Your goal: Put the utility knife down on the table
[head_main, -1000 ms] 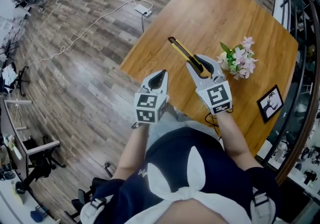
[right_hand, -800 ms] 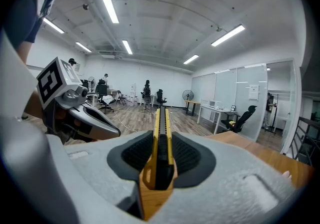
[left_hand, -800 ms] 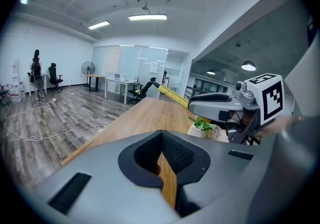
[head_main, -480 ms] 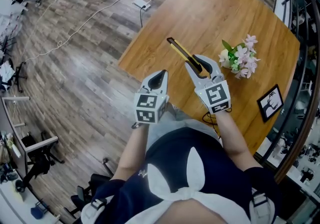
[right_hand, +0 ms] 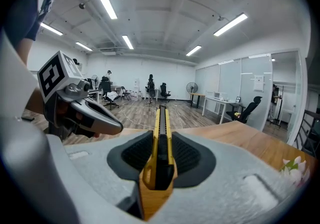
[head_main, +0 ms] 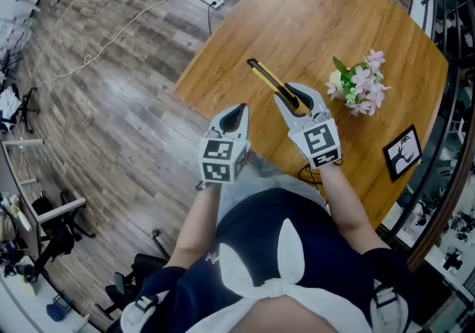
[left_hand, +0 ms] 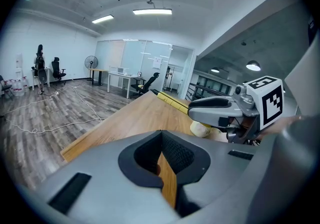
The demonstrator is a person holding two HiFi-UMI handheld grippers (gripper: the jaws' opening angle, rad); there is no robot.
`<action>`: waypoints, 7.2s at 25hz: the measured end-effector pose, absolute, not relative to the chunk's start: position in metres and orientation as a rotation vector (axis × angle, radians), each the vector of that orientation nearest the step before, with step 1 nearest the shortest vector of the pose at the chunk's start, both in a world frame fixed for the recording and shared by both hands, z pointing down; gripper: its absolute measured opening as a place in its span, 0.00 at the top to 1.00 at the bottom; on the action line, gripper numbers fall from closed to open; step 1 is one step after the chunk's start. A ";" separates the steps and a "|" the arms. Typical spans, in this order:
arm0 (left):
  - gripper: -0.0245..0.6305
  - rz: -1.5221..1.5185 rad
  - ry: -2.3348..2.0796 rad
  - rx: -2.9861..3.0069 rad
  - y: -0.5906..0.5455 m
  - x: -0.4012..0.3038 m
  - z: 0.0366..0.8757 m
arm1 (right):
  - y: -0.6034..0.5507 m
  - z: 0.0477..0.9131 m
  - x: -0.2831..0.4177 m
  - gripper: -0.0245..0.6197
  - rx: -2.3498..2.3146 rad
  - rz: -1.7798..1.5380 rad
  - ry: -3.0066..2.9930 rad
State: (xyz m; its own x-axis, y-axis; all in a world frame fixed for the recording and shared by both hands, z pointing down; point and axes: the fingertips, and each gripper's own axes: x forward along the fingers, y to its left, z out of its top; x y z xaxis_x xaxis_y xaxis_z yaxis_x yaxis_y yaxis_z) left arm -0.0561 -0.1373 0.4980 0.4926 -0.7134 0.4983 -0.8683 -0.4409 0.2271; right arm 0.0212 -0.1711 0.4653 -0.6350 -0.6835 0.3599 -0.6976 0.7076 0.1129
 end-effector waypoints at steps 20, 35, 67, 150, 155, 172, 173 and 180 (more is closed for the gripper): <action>0.94 0.472 -1.336 2.244 -0.137 -0.067 0.506 | -0.161 0.508 0.019 0.78 1.006 0.124 -2.491; 0.94 0.497 -1.294 2.248 -0.134 -0.061 0.521 | -0.164 0.525 0.022 0.78 0.991 0.147 -2.466; 0.94 0.522 -1.275 2.221 -0.135 -0.059 0.536 | -0.165 0.572 0.023 0.79 0.925 0.203 -2.406; 0.94 0.553 -1.228 2.260 -0.134 -0.048 0.529 | -0.126 0.569 0.033 0.97 0.916 0.315 -2.408; 0.94 0.556 -1.213 2.279 -0.128 -0.045 0.524 | -0.117 0.557 0.032 0.97 0.927 0.300 -2.419; 0.94 0.562 -1.156 2.345 -0.108 -0.025 0.513 | -0.104 0.532 0.046 0.97 1.041 0.295 -2.426; 0.94 0.562 -1.156 2.346 -0.108 -0.025 0.513 | -0.104 0.533 0.047 0.97 1.044 0.289 -2.427; 0.94 0.567 -1.159 2.348 -0.105 -0.023 0.510 | -0.102 0.534 0.050 0.97 1.043 0.302 -2.405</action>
